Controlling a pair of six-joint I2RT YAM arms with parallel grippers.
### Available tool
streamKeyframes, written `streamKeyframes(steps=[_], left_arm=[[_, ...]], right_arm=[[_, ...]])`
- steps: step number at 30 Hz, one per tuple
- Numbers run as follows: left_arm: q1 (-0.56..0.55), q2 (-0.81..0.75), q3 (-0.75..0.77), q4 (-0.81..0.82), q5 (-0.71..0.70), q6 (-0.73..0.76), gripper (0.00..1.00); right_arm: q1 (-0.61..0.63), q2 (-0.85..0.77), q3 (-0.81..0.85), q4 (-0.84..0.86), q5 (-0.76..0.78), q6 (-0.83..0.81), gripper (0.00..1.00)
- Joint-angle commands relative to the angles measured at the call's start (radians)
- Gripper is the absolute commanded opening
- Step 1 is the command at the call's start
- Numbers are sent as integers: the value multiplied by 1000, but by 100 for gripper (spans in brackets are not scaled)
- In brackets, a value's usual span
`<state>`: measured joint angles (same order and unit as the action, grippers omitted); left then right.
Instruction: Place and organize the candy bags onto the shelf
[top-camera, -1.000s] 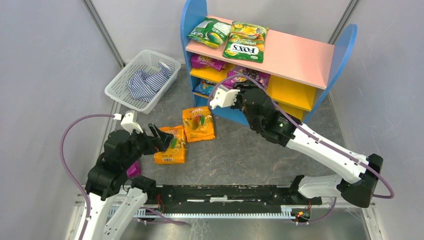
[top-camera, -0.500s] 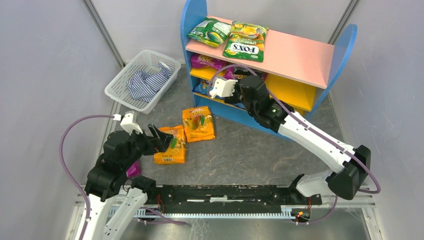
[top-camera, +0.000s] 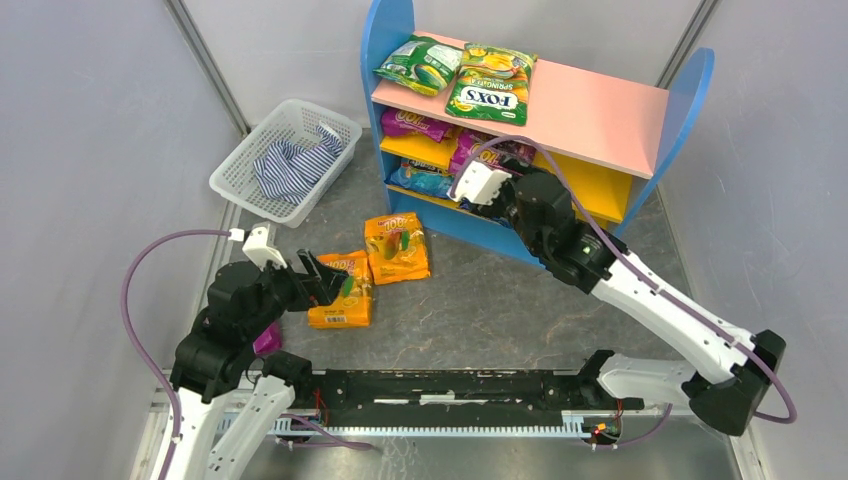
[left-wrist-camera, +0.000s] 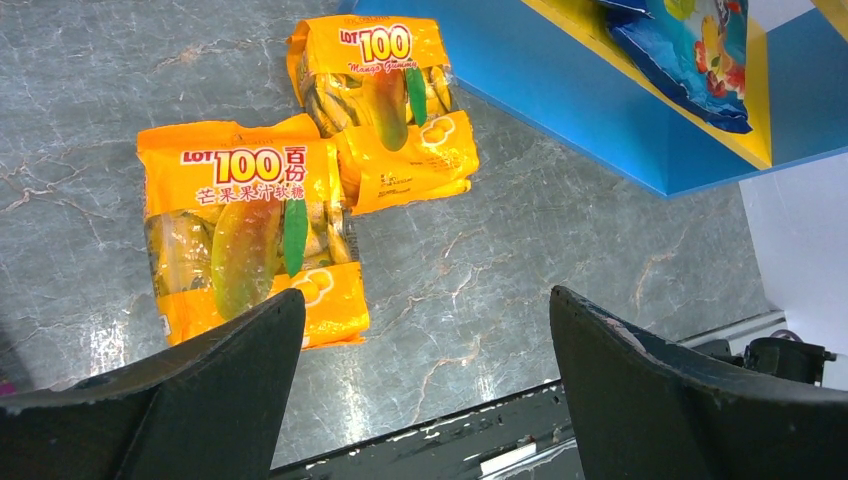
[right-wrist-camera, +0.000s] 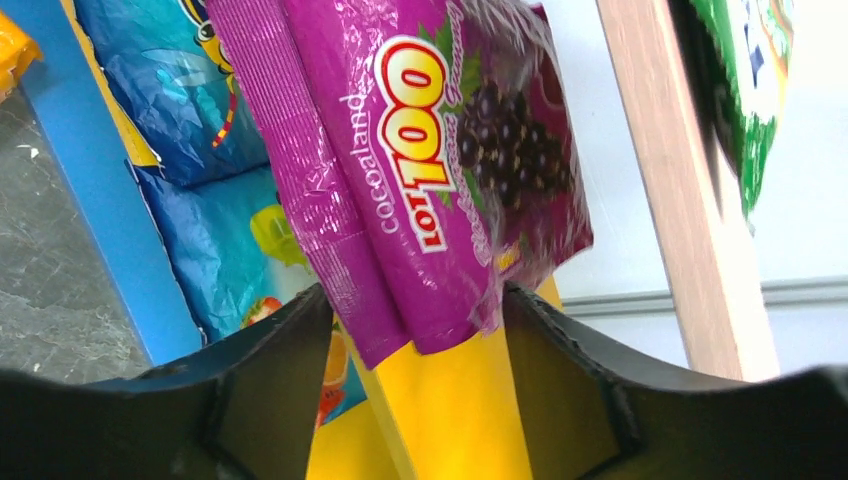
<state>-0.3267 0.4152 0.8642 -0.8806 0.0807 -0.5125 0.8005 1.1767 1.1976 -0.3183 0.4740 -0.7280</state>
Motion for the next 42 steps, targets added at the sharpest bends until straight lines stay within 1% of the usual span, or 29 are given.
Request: streamKeyframes(steps=[1,3,8,14,17,18,20,23,25,27,32,35,38,40,42], left_arm=[[-1,2,-1,38,10,46,97],[-2,8,-1,37,10,47,97],[-2,7,-2,36,7,44,97],[-1,14,-3,33,5,42,97],[-1,16,-4,34,1,40,97],[-2,18,-4,34,1,40,98],[-1,25,-4,34,1,40,98],[-2,37,-5,33,6,40,100],[-2,45,-5,31,7,40,100],[-1,53,-5,32,6,40,100],[-2,81,-5,31,6,40,100],[-1,96,-5,28,1,39,100],[-1,108,-5,25,-19,30,100],[-1,113,-5,18,-34,23,100],[-1,118,-5,13,-52,14,100]], right_arm=[[0,-66,-92,160,64,24,63],[-5,-54,-95,174,75,21,57],[-33,-41,-112,253,32,15,50],[-68,9,-110,351,55,17,46],[-81,15,-108,361,36,31,46],[-80,14,-107,355,23,38,47],[-81,11,-104,331,23,65,56],[-79,-13,-71,194,-10,163,69],[-73,-63,-84,144,-43,231,77],[-54,-115,-108,106,-68,271,84],[18,-204,-127,13,-91,328,91],[65,-236,-170,-1,-166,356,95],[155,-229,-271,60,-238,364,98],[239,-186,-344,129,-231,365,98],[312,-123,-380,202,-221,356,98]])
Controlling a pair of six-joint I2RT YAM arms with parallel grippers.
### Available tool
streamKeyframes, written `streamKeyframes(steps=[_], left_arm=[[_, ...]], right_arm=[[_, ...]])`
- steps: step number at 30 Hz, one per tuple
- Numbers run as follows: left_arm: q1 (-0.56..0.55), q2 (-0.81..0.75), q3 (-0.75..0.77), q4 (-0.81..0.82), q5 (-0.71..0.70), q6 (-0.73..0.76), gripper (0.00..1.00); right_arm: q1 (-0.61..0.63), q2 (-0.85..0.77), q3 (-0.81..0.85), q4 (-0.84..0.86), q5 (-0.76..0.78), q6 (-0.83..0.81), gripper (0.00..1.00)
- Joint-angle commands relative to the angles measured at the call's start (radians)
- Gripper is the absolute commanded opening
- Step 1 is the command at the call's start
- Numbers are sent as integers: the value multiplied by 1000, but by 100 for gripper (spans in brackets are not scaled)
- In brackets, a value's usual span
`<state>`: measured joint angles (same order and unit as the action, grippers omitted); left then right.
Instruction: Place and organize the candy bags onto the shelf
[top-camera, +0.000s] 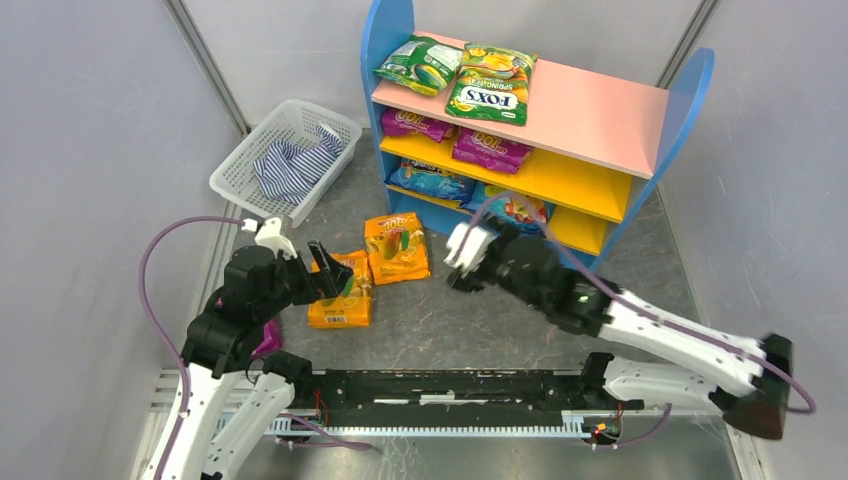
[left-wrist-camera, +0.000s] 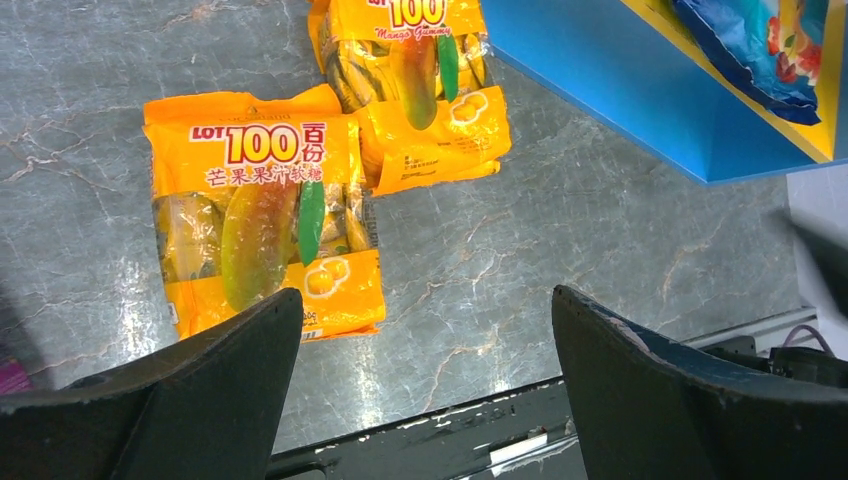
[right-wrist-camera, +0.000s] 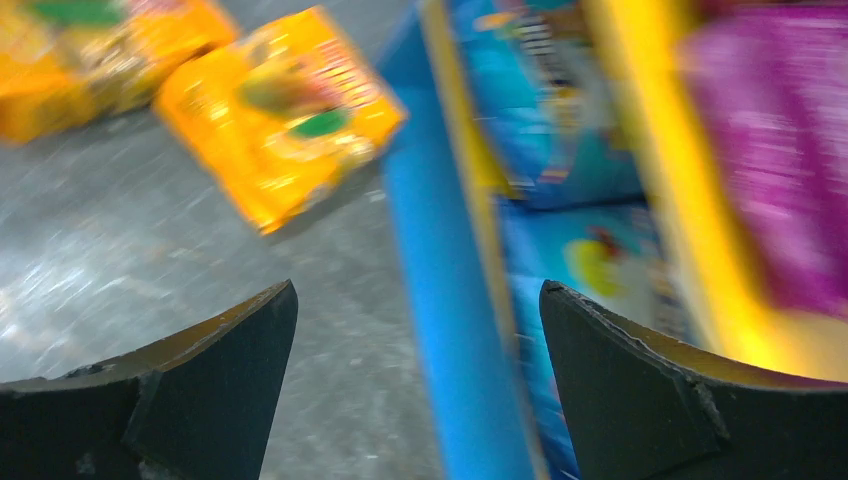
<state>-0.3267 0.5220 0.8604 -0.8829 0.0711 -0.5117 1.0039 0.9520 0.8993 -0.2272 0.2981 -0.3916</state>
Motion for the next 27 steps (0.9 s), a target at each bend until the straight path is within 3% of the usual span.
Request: streamKeyframes(steps=[1,4,9,18,25,27], left_arm=[[-1,14,-1,12,-51,9,100],[0,20,-1,2,-68,-4,100],[0,39,-1,0,-96,-12,100],[2,34,2,-1,-106,-12,100],[5,-3,2,-2,-110,-14,100],[5,-9,2,-1,-100,-10,100]], right_arm=[[133,142,-94,143,-40,10,98],[163,266,-104,233,-76,-44,98],[149,414,-220,552,-130,-223,98],[91,636,-87,606,-354,-272,94],[81,758,-37,669,-305,-328,92],[77,787,-24,687,-272,-338,86]])
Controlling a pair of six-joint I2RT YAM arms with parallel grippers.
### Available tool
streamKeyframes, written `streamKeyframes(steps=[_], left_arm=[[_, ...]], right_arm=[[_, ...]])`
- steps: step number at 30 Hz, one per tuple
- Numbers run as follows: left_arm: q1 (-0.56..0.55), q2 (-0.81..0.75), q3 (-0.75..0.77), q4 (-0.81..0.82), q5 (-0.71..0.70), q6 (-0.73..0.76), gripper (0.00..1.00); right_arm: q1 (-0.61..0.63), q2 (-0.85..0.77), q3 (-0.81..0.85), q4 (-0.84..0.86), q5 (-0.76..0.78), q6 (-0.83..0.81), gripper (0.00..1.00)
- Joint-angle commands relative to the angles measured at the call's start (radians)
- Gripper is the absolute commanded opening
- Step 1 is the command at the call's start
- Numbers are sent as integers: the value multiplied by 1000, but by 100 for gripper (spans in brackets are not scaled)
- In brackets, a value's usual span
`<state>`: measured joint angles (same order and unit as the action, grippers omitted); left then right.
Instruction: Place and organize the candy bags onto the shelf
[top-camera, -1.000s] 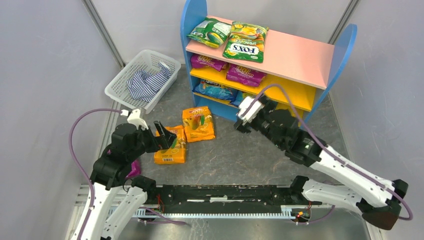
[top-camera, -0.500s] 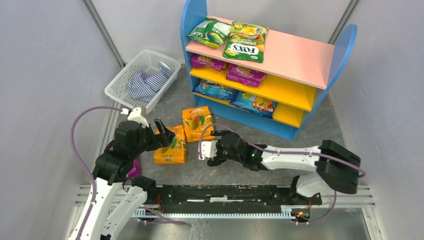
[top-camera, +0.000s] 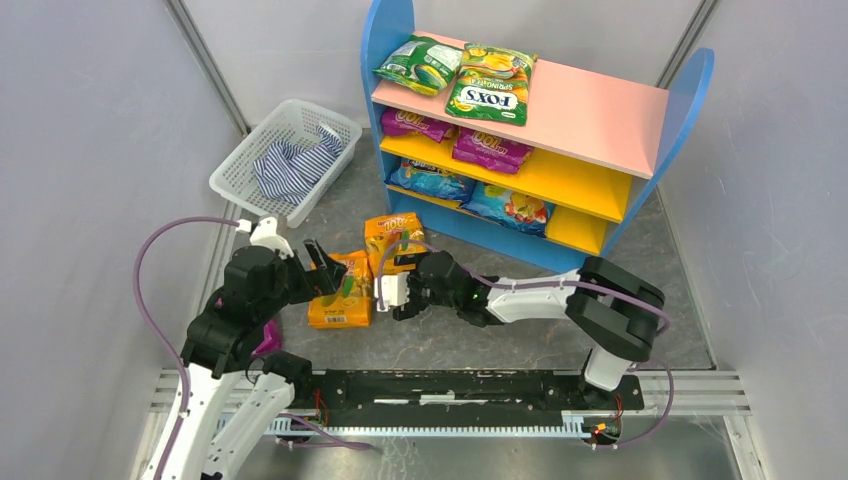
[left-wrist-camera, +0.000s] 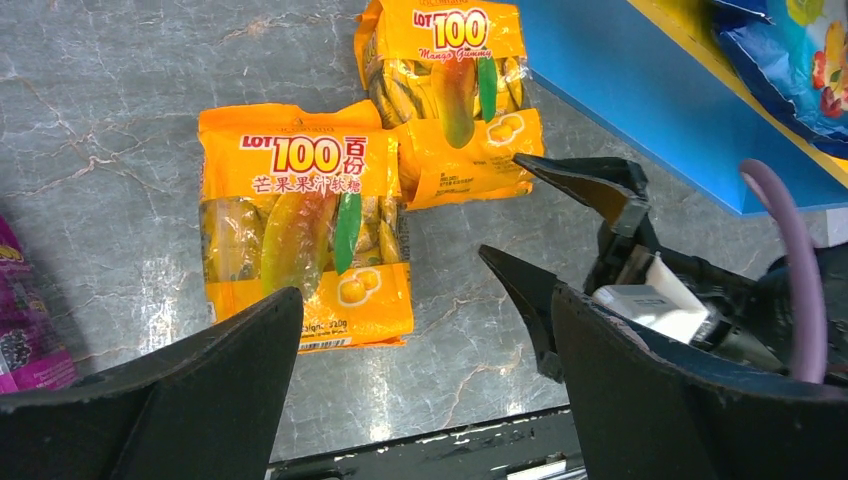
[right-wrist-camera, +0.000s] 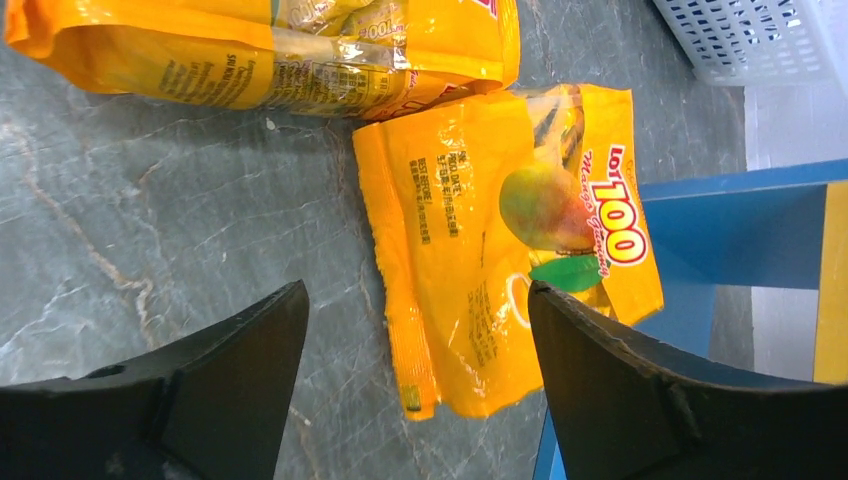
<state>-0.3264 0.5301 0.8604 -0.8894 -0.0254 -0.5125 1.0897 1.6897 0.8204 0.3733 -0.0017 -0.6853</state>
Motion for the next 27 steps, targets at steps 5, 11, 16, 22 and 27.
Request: streamKeyframes(steps=[5,11,16,22,27], left_arm=[[19,-16,1,20,21,4,100],[37,-9,-1,24,71,24,100],[54,-21,-1,26,64,20,100],[102,-21,-4,37,112,43,100],[143,-9,-6,39,148,59,100]], right_arm=[[-13,117,80,128,81,-58,82],[-25,203,135,124,131,-103,82],[-39,250,146,145,175,-131,76],[-39,247,160,116,103,-91,56],[-40,235,158,109,93,-48,33]])
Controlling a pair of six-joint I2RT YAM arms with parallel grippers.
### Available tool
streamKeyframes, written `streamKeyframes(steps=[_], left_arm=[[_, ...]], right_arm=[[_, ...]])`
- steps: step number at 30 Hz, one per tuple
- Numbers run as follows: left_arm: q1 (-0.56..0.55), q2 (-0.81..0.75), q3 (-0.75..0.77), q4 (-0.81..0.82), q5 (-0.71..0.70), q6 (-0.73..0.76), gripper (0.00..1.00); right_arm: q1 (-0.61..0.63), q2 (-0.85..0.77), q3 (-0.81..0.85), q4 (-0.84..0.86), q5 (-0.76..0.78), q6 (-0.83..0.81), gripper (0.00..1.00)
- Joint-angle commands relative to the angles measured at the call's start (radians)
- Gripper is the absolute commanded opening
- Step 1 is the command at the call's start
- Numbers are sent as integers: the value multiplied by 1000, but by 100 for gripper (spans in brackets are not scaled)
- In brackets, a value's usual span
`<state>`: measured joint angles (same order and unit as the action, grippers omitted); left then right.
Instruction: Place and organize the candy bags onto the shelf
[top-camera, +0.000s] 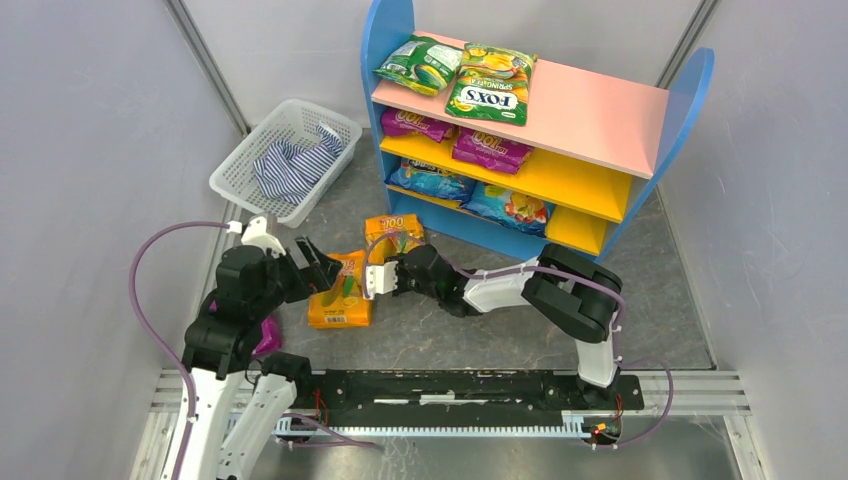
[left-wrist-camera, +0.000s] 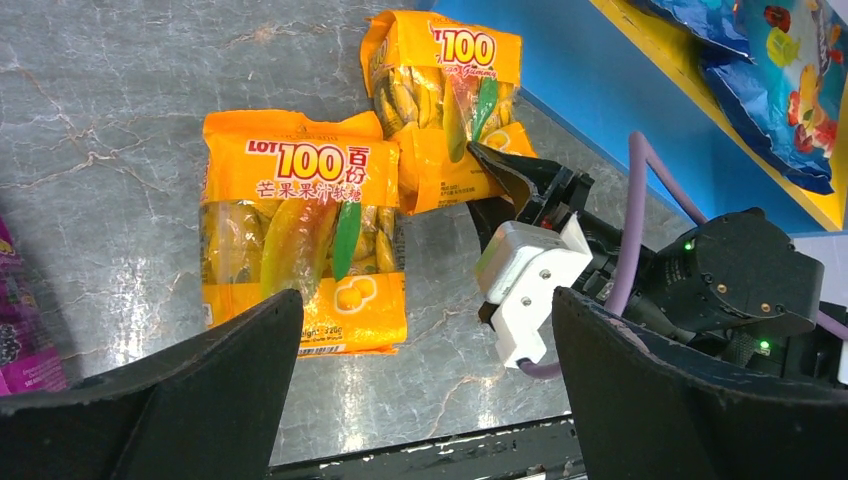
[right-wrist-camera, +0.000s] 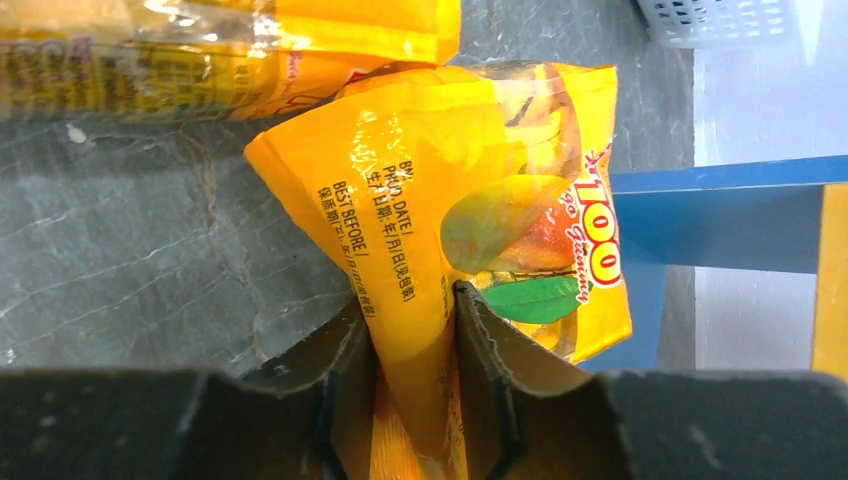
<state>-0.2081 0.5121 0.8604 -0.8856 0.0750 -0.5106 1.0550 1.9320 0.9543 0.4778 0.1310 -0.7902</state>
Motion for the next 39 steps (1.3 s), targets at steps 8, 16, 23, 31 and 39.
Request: streamKeyframes(steps=[8,16,23,31,39], left_arm=[[30,-8,-8,36,46,55,100],[32,-21,-7,36,47,56,100],[33,-30,-8,37,48,56,100],[33,-30,-8,39,60,62,100],[33,-33,-9,39,66,64,100]], right_arm=[[-4,-134,-74,41,26,160,15],[-4,-267,-157,53,169,194,1],[-4,-339,-160,33,279,160,0],[-7,-286,-75,51,371,43,0],[-11,-229,34,42,405,-37,0]])
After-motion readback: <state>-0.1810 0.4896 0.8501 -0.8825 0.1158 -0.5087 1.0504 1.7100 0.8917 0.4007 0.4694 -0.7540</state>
